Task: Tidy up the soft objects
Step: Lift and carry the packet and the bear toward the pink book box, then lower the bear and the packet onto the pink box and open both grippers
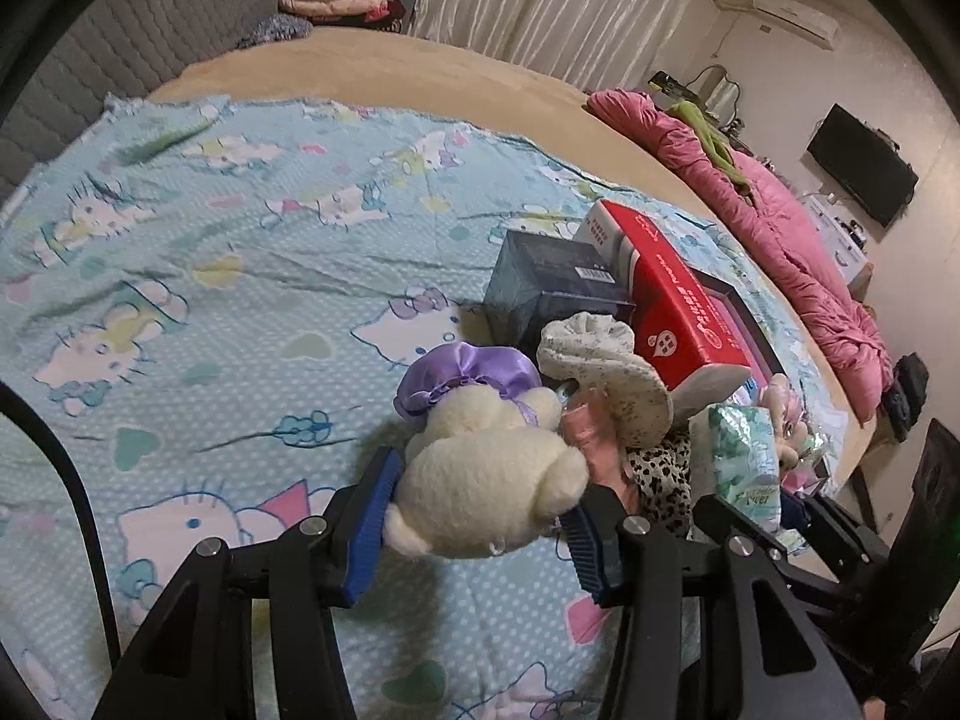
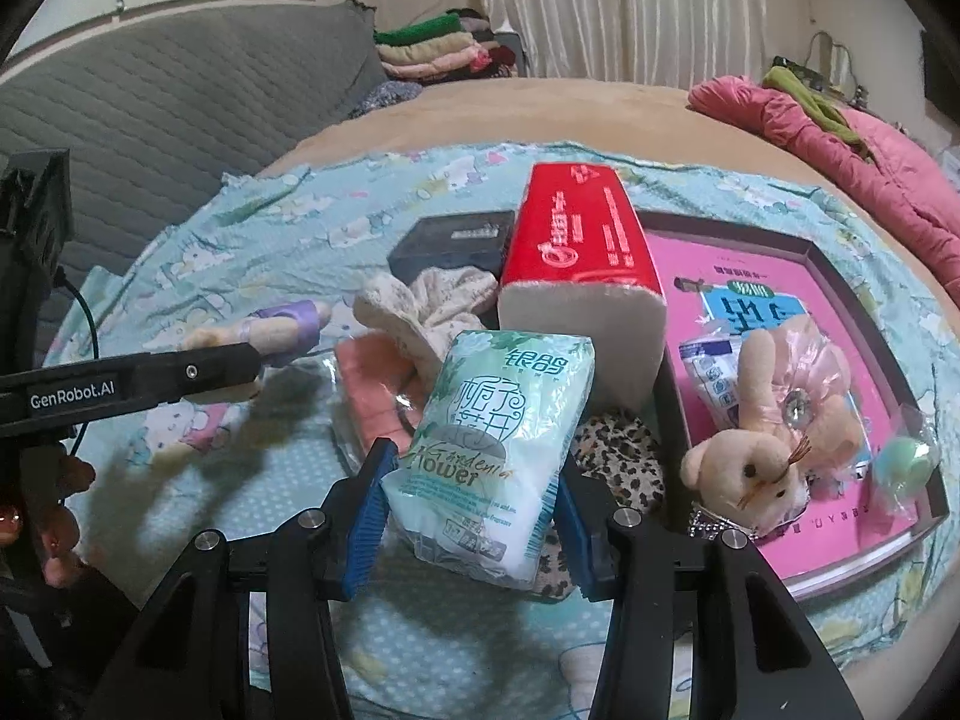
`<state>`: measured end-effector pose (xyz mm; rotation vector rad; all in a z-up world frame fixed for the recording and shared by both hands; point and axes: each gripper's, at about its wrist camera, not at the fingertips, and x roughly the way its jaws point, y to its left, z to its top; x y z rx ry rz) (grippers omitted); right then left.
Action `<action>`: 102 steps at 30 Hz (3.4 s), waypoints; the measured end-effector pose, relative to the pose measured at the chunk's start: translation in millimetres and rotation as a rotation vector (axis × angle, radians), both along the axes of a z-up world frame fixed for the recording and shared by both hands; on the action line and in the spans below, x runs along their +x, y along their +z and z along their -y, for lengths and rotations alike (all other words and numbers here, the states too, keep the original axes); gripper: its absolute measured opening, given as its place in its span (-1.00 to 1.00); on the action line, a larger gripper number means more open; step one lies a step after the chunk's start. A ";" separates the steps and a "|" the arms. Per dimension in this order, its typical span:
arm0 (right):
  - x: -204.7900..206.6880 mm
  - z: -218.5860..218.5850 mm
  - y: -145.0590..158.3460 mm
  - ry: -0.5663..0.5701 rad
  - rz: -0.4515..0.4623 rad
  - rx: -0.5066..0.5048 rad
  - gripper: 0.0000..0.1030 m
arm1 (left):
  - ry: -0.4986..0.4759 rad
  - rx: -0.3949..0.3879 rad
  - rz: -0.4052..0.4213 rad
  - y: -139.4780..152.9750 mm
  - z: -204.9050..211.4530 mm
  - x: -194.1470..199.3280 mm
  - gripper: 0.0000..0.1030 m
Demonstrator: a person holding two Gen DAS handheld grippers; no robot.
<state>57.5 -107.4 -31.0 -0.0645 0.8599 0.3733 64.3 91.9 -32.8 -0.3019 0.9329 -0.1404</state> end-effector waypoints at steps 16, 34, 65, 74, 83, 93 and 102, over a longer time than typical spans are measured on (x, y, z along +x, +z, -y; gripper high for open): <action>-11.9 14.4 27.6 -0.015 0.070 0.066 -0.01 | -0.009 0.053 0.102 60.5 21.2 -16.6 0.00; -21.8 52.2 64.1 -0.098 0.140 0.142 -0.01 | -0.093 0.079 0.145 100.7 69.4 -23.6 0.00; -33.2 213.2 88.1 -0.474 0.197 0.242 -0.01 | -0.375 0.067 0.169 104.0 226.6 -17.4 0.00; -39.8 243.1 84.6 -0.549 0.210 0.230 -0.01 | -0.435 0.087 0.161 86.8 263.4 -15.1 0.00; -39.7 262.3 70.1 -0.603 0.182 0.234 -0.01 | -0.487 0.106 0.123 60.5 292.6 -1.3 0.00; -34.4 277.9 47.5 -0.647 0.131 0.197 -0.01 | -0.549 0.151 0.092 34.7 319.7 9.1 0.00; -23.4 282.7 30.2 -0.646 0.086 0.165 -0.01 | -0.588 0.188 0.083 17.0 335.8 15.7 0.00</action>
